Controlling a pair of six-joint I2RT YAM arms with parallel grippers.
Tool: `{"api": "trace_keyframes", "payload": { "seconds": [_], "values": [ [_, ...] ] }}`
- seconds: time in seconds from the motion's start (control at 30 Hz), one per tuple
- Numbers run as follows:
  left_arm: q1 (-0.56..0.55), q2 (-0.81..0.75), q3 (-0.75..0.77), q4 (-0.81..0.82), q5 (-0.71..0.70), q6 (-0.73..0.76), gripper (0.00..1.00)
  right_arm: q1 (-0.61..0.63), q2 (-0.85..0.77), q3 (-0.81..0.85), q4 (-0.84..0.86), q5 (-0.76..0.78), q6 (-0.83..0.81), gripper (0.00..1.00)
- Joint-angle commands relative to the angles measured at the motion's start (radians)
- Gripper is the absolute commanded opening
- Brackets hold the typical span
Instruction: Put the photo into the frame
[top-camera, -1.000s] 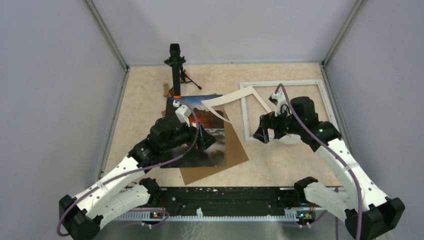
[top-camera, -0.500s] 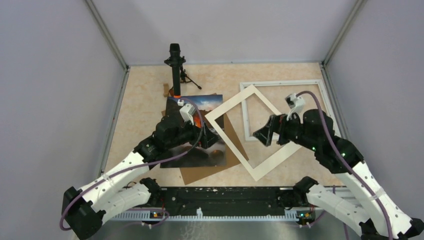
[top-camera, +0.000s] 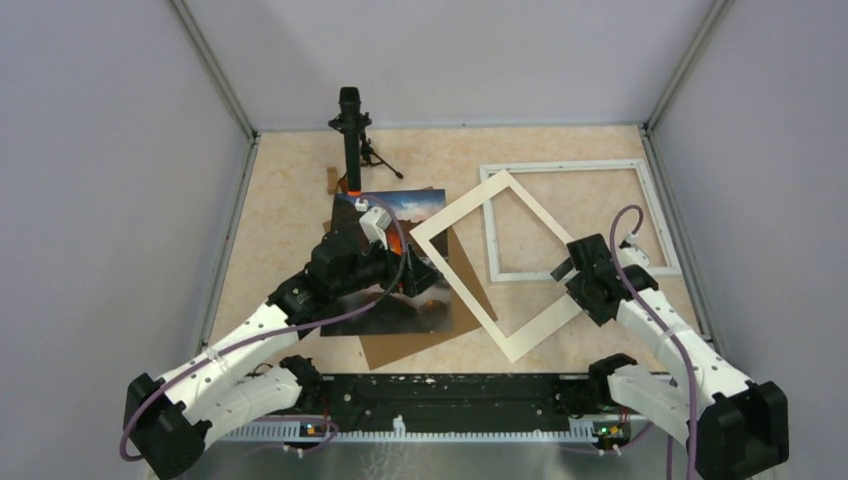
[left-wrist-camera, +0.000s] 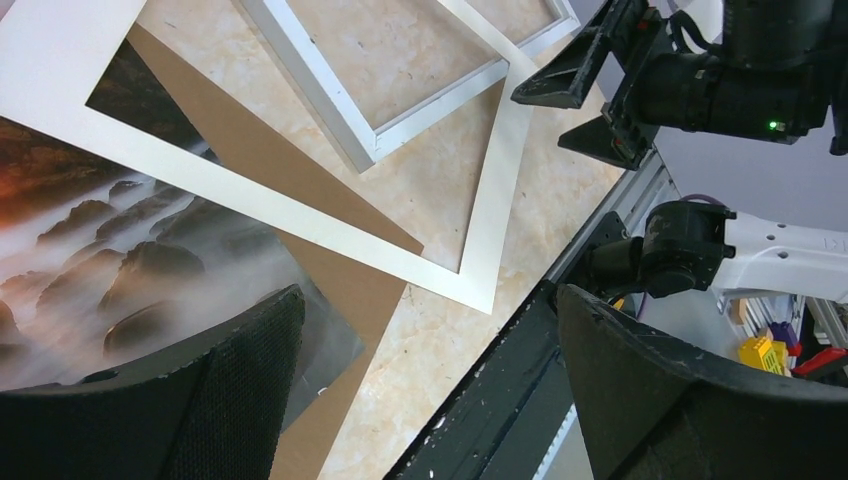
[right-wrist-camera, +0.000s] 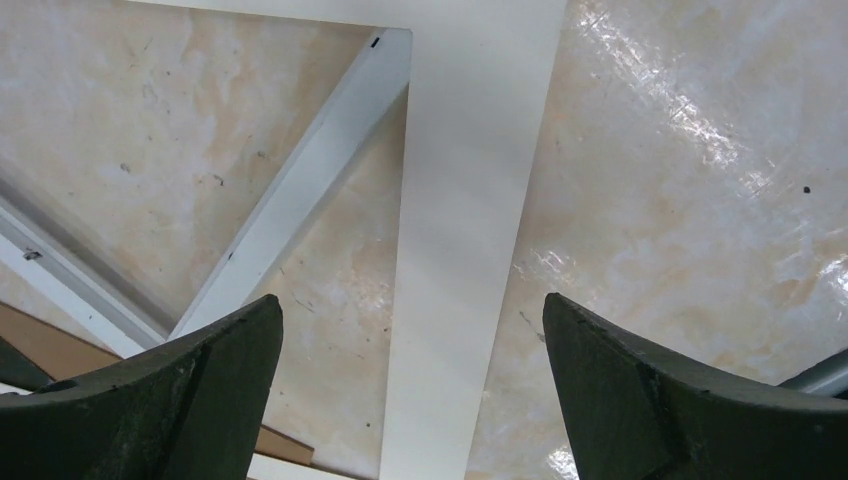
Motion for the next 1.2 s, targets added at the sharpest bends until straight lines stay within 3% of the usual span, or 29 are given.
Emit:
{"api": "trace_keyframes", "payload": {
  "seconds": [0.0, 0.2, 0.37, 0.57, 1.17],
  "values": [
    [0.006, -0.029, 0.033, 0.027, 0.012, 0.010, 0.98, -0.010, 0.059, 0.005, 0.045, 0.029, 0.088, 0.99],
    [0.008, -0.030, 0.028, 0.048, 0.033, 0.006, 0.98, -0.004, 0.228, 0.000, 0.024, -0.004, 0.139, 0.95],
    [0.009, -0.032, 0.032, 0.048, 0.040, 0.016, 0.98, 0.025, 0.257, -0.057, 0.085, 0.005, 0.139, 0.88],
    [0.014, -0.022, 0.036, 0.054, 0.061, 0.024, 0.98, 0.025, 0.310, -0.075, 0.134, 0.049, 0.137, 0.87],
    [0.020, -0.050, 0.027, 0.062, 0.077, 0.051, 0.98, 0.026, 0.229, 0.024, 0.020, 0.250, 0.077, 0.50]
  ]
}}
